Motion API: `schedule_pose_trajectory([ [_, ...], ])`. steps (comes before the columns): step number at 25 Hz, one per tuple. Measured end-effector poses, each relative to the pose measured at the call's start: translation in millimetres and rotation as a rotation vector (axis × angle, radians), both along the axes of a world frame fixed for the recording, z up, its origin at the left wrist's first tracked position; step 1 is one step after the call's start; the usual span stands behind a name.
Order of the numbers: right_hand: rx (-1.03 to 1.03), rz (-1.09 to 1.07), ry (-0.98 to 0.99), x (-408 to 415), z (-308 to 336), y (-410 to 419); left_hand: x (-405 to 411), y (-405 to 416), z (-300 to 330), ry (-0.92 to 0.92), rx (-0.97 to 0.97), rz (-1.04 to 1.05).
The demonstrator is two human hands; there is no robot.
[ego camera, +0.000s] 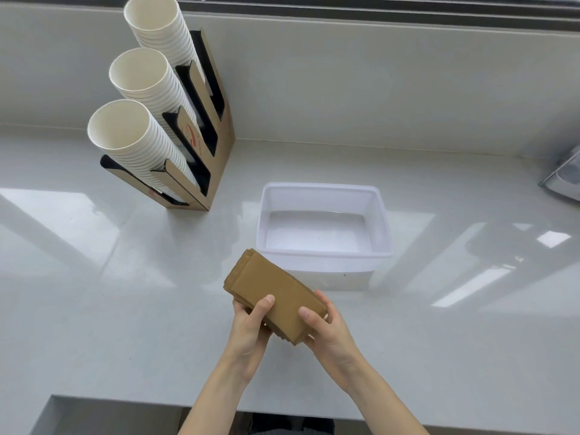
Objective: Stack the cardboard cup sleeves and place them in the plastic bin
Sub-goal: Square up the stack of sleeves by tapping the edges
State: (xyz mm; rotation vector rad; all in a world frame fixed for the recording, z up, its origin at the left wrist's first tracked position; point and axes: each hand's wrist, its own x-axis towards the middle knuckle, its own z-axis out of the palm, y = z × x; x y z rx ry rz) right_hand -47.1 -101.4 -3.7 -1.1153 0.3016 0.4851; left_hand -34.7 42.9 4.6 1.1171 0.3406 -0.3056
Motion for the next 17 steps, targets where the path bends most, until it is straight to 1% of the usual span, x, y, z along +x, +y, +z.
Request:
schedule_pose_trajectory([
  [3, 0.021, -0.029, -0.029, -4, -4, 3, -1, -5, 1, -0.013, 0.025, 0.005],
  [5, 0.001, -0.039, -0.052, -4, -5, 0, -1, -2, 3, -0.03, 0.06, -0.051],
  [10, -0.138, -0.007, -0.089, 2, -6, -19, 3, 14, 9, -0.046, 0.114, -0.202],
  [14, -0.271, -0.003, -0.103, 6, -2, -34, 11, 19, 5, -0.032, 0.14, -0.181],
  [16, -0.358, 0.027, -0.143, 10, 1, -43, 16, 24, 7, -0.067, 0.221, -0.272],
  [17, -0.399, 0.046, -0.162, 12, 2, -47, 18, 27, 8, -0.092, 0.309, -0.348],
])
